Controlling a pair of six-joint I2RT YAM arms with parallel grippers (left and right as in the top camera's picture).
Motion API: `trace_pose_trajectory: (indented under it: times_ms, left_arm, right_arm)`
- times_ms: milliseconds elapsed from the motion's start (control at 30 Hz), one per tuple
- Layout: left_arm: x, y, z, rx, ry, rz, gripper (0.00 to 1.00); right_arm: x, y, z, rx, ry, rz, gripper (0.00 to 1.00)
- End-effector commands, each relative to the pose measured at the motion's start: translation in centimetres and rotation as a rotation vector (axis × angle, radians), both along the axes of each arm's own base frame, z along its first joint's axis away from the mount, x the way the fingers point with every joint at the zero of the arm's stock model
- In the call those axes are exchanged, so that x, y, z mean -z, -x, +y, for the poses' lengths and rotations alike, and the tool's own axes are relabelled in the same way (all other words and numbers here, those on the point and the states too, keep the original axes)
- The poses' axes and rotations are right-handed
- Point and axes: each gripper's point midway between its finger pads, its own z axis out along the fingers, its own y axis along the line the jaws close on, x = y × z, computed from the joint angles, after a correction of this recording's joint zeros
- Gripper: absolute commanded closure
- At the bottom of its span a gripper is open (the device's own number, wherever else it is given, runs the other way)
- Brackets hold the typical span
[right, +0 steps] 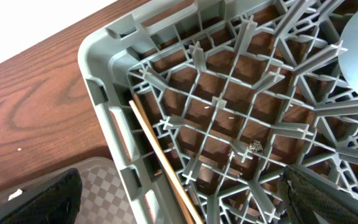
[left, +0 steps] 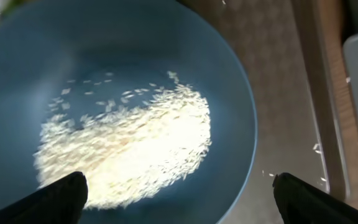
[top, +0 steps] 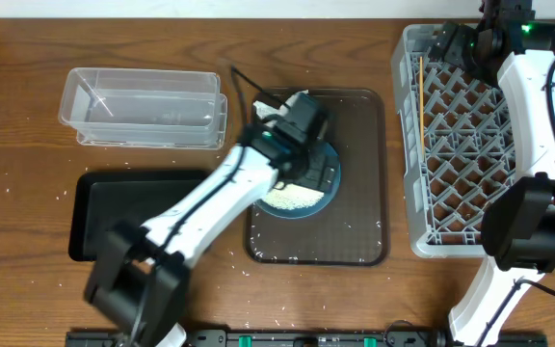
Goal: Sort waste into correct bins and load items into the dishwasher rack
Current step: 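Reach the left gripper to the blue plate of rice and grip its rim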
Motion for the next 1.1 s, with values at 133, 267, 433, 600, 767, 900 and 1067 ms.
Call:
trace_pose_trajectory:
  times_ms: [133,267,433,600,767,900,1067]
  left_arm:
    - [0.5,0.4,-3.1,0.161,-0.084,-0.114,0.02]
    - [0.7,0.0,-3.5,0.162,-0.187,-0.214,0.02]
    - [2.5,0.6,-4.7,0.187,-0.192,-0.193,0.04]
    - [3.5,0.4,-4.8,0.142,-0.185,-0.173,0.11]
    - [4.5,0.0,-5.2,0.142,-0.185,-0.174,0.15]
    - [5.4,0.0,-5.2,0.144,-0.196,-0.162,0.32]
    - [6.1,0.1,-5.1,0.146,-0.208,-0.15,0.33]
  right_arm:
    - [0.2,0.0,-0.3,0.017,-0.006,0.004,0.01]
    - [0.2,0.0,-0.3,0.017,-0.006,0.004,0.01]
    - [0.2,0.0,-0.3,0.017,-0.006,0.004,0.01]
    - [0.2,0.0,-0.3,0.016,-0.006,0.004,0.01]
    - [0.2,0.0,-0.3,0.016,-0.006,0.004,0.01]
    - [0.2,0.0,-0.3,0.017,-0.006,0.004,0.01]
    - [0.2,0.0,-0.3,0.016,-0.006,0.004,0.01]
